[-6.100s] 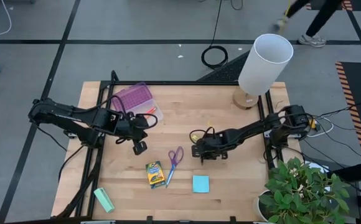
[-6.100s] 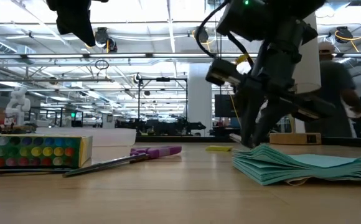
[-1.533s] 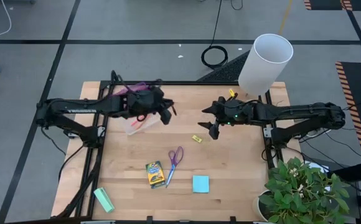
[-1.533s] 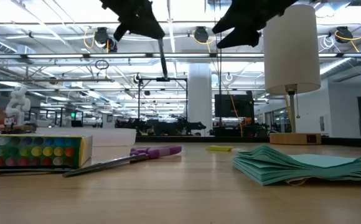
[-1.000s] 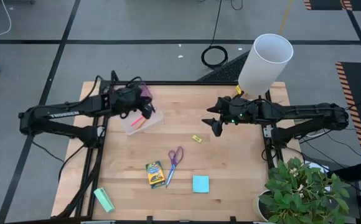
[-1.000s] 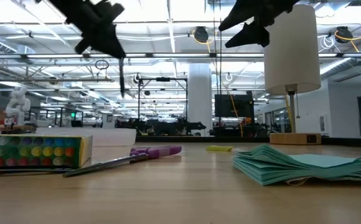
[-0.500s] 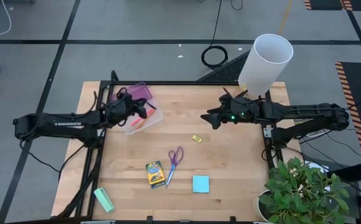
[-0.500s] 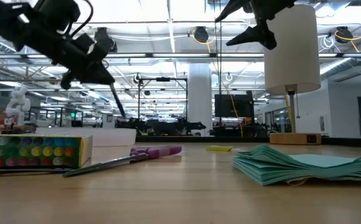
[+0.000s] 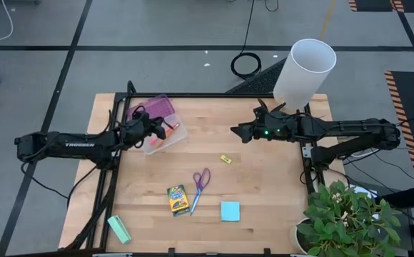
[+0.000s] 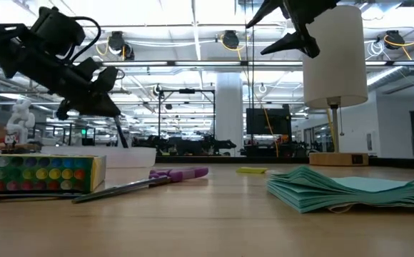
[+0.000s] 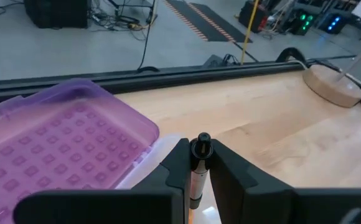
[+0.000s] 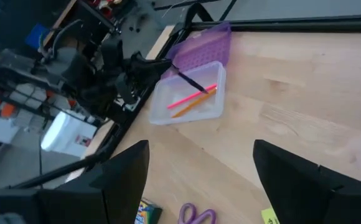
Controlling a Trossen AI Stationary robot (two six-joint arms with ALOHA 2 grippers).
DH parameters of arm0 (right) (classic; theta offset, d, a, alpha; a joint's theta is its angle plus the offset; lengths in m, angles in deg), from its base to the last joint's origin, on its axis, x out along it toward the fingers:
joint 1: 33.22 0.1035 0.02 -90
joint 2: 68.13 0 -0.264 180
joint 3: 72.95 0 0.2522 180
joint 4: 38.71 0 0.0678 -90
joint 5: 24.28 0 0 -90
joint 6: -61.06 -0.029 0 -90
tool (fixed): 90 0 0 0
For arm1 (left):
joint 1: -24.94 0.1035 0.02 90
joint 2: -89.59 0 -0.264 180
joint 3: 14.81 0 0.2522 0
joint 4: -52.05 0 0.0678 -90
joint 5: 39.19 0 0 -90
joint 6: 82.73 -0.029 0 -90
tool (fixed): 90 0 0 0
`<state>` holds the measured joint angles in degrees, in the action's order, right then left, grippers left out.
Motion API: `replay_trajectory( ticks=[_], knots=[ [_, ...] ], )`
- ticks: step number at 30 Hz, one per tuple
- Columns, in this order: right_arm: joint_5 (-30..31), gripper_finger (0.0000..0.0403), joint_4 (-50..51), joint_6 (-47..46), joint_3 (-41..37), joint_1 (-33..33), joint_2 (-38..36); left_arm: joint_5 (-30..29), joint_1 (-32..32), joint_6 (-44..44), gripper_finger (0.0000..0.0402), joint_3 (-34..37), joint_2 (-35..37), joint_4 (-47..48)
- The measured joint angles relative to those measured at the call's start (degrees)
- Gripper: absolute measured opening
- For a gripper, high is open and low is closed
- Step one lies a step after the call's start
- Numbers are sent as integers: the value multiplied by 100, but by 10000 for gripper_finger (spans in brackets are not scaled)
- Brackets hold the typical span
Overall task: Pack school essentials
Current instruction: Put the black pen into the supply box
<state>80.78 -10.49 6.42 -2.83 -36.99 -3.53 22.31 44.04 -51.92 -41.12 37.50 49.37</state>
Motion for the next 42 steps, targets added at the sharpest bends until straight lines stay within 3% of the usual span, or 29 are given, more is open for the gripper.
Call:
replay_trajectory(
  ticks=[8, 20, 26, 32, 42],
  knots=[
    [151, 279, 11, 100, 0, -28, 0, 337, 124, -7, 46, 350, -2, -468],
    [129, 279, 38, 617, 0, -343, 0, 251, 120, -59, 47, 367, 0, -1191],
    [60, 279, 40, 883, 0, -446, 0, -134, 128, -201, 47, 367, -2, -821],
    [-176, 279, 70, 895, 0, -450, 0, -131, 166, -307, 47, 367, -2, -729],
    [-174, 279, 61, 857, 0, -450, 0, 404, 123, -632, 51, 367, -2, -581]
  ],
)
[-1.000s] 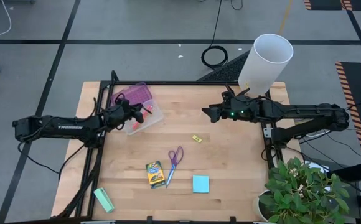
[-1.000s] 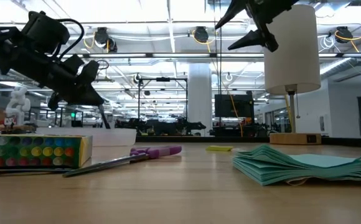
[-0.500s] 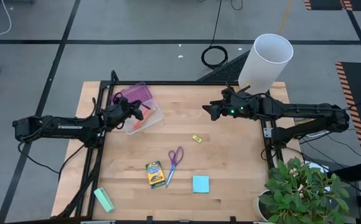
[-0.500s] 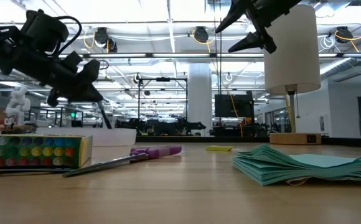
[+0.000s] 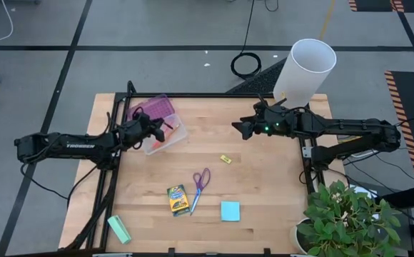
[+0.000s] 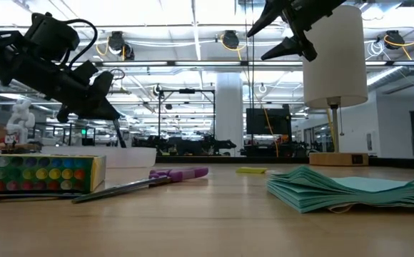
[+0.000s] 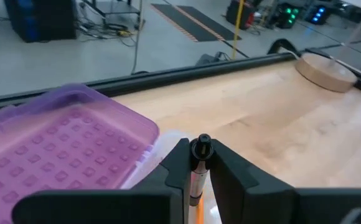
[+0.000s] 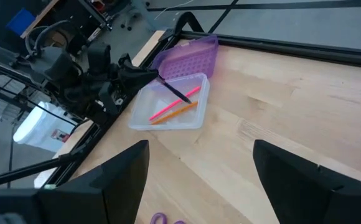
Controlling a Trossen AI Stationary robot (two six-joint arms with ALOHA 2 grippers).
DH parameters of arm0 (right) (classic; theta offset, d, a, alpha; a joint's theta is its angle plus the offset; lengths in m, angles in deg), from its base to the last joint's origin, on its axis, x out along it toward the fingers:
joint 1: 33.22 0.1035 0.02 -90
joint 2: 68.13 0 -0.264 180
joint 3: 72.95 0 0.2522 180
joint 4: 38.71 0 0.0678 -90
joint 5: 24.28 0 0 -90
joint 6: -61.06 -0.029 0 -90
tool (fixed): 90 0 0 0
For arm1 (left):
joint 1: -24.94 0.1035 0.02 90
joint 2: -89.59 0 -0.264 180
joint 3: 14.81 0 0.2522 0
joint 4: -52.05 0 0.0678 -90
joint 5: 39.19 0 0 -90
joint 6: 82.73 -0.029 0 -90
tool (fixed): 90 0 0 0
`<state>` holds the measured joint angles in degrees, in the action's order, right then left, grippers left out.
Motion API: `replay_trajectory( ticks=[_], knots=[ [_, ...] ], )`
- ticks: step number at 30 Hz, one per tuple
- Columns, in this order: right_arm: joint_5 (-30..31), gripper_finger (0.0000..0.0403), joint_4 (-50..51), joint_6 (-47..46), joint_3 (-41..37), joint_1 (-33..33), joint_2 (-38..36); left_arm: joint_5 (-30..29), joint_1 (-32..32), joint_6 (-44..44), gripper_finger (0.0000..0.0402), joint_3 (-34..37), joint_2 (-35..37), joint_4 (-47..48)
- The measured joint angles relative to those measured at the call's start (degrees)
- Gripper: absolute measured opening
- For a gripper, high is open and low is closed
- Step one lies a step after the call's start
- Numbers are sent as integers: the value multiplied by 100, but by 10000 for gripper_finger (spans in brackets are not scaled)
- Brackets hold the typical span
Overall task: Pack school essentials
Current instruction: Put the black pen into the supply box, then put the purple scissors into the supply box
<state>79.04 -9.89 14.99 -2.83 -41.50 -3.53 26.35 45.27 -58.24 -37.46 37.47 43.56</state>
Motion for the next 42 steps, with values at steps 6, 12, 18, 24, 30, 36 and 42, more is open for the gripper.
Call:
replay_trajectory(
  ticks=[6, 12, 18, 24, 30, 36, 42],
  knots=[
    [4, 279, -25, -119, 0, 0, 0, 45, -141, 0, 105, 0, 0, 118],
    [7, 279, -25, -121, 0, 0, 0, 63, -315, 277, 157, 0, 0, 302],
    [8, 279, -25, -122, 0, 0, 0, 128, -544, 433, 169, -188, 0, 356],
    [7, 279, -23, -251, 0, 0, 0, 507, -782, 407, 170, -914, 0, 1202],
    [-13, 279, -21, -390, 0, 2, 0, 968, -1128, 395, 170, -1836, 0, 2622],
    [-108, 279, -49, -1414, 0, 136, 81, 1254, -1540, 640, 170, -2427, 0, 3410],
    [-419, 279, -54, -2308, 0, 562, 376, 1269, -1921, 1195, 170, -2509, 0, 3461]
  ],
)
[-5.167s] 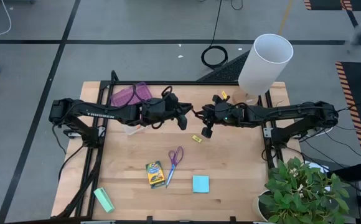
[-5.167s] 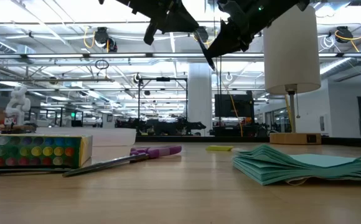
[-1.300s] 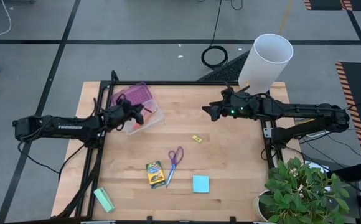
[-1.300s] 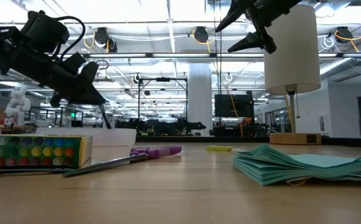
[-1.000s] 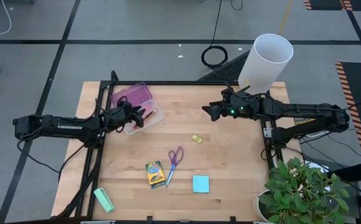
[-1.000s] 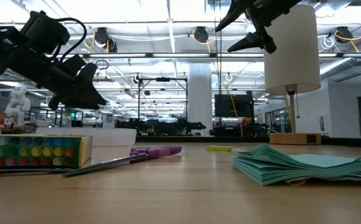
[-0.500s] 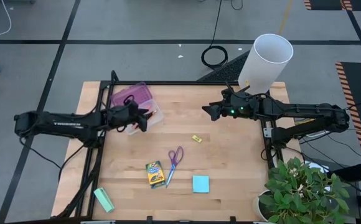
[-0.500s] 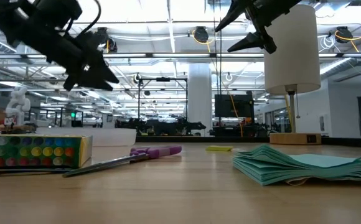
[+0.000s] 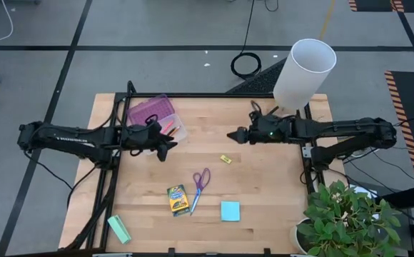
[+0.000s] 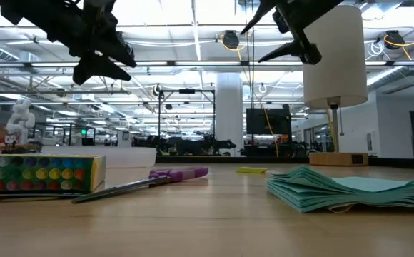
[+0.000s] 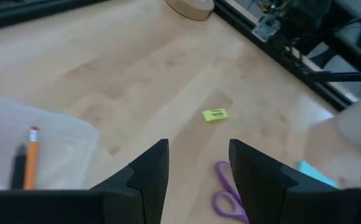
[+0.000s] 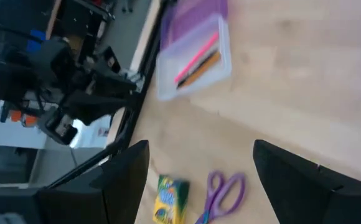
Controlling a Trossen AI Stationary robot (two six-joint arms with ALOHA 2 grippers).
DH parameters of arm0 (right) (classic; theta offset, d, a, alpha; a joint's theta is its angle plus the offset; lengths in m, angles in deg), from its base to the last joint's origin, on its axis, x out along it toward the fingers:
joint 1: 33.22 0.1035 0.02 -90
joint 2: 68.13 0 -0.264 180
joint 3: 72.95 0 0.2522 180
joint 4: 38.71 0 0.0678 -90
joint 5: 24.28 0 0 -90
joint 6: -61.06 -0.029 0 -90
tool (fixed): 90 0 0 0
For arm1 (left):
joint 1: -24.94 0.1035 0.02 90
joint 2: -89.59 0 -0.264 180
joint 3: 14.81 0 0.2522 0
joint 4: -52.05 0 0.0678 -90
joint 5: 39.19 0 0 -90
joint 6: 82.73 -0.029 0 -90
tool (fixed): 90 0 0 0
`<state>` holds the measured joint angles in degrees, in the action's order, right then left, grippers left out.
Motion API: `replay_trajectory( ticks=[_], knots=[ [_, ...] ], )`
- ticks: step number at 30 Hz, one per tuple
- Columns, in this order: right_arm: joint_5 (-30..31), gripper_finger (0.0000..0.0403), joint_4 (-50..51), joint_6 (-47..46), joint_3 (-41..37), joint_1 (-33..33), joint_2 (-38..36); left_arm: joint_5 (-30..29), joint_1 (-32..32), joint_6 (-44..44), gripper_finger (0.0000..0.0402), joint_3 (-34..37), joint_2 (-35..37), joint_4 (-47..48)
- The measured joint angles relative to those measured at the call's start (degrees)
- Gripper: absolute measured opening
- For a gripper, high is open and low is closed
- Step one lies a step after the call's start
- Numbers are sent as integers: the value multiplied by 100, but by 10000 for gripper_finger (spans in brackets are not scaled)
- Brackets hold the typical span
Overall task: Pack school essentials
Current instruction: Put the purple scissors into the supply box
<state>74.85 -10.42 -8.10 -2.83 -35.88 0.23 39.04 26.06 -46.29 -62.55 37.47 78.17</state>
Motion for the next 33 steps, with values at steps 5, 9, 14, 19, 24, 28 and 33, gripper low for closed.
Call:
replay_trajectory(
  ticks=[5, 9, 14, 19, 24, 28, 33],
  knots=[
    [-41, 279, -145, -643, 0, 355, 322, 25, -304, 289, 170, 0, 0, 2],
    [-179, 279, -392, -1227, 36, 579, 628, 15, -530, 429, 170, 0, 0, -1],
    [-427, 279, -382, -1576, 390, 697, 1204, -107, -735, 575, 170, 0, 0, -6],
    [-1080, 279, -384, -1279, 855, 669, 1970, -262, -916, 640, 170, 0, 0, -15],
    [-1680, 279, -349, -1258, 1010, 627, 2645, -449, -1074, 645, 170, 0, 0, -13],
    [-1883, 269, -428, -1397, 1010, 627, 3026, -493, -1222, 745, 170, 0, 0, -17],
    [-1989, 246, -961, -1414, 1014, 622, 3449, -552, -1455, 741, 170, 0, -46, -28]
  ],
)
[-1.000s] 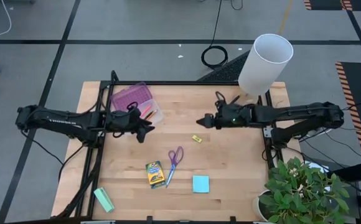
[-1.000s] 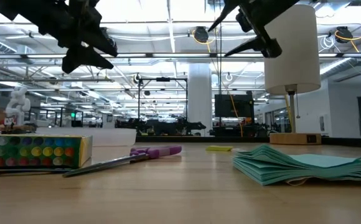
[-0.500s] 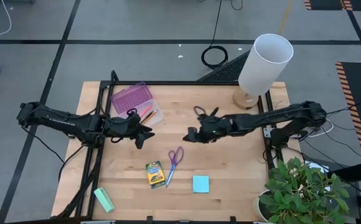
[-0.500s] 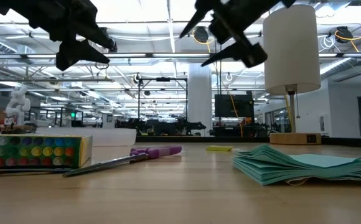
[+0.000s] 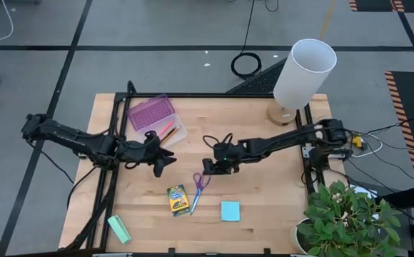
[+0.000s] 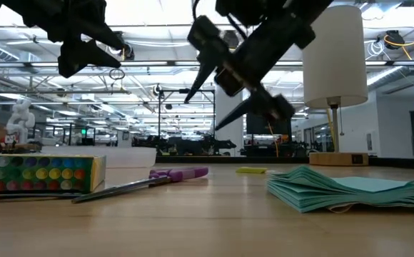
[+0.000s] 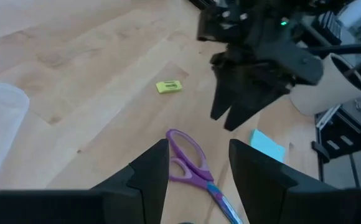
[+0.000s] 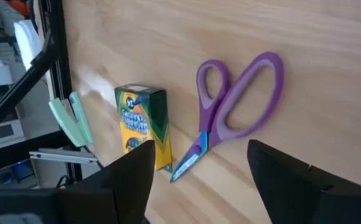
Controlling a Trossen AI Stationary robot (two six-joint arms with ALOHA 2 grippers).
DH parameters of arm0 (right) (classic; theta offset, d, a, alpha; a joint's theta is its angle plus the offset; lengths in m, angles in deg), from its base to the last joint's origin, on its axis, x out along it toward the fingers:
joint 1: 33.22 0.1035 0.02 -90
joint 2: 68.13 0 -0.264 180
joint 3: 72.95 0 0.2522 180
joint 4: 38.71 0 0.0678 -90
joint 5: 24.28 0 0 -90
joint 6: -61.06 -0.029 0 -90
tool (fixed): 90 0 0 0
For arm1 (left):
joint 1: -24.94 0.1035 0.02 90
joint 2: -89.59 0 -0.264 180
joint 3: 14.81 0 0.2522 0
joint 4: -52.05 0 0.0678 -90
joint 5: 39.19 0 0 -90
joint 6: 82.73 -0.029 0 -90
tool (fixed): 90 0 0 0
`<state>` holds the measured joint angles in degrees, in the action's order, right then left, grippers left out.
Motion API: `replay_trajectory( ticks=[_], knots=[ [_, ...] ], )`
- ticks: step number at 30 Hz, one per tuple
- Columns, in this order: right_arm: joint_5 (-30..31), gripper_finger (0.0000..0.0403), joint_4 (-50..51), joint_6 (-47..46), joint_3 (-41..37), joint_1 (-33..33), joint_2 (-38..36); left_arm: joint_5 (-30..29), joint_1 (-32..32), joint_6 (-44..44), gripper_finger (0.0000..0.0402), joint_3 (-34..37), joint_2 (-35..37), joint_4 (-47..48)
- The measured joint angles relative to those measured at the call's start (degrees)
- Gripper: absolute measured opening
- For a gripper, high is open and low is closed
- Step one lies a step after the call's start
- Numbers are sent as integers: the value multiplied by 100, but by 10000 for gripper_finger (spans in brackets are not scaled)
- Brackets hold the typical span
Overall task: Pack school essentials
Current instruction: Put the purple scissors into the supply box
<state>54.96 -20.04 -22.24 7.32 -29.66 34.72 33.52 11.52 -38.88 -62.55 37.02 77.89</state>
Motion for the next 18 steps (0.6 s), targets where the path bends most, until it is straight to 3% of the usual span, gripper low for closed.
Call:
replay_trajectory(
  ticks=[5, 8, 12, 18],
  knots=[
    [-319, 238, -39, -26, 0, -49, 388, -46, -218, -13, 170, 0, -420, -58],
    [-338, 238, -33, 24, 0, -49, 502, 332, -250, -322, 164, 2, -999, -473],
    [-342, 238, -34, 139, 0, -54, 654, 871, -250, -572, 134, 2, -1824, -1386],
    [-298, 237, -143, 279, 0, -60, 905, 1049, -243, -610, 80, 2, -2788, -2144]
  ],
)
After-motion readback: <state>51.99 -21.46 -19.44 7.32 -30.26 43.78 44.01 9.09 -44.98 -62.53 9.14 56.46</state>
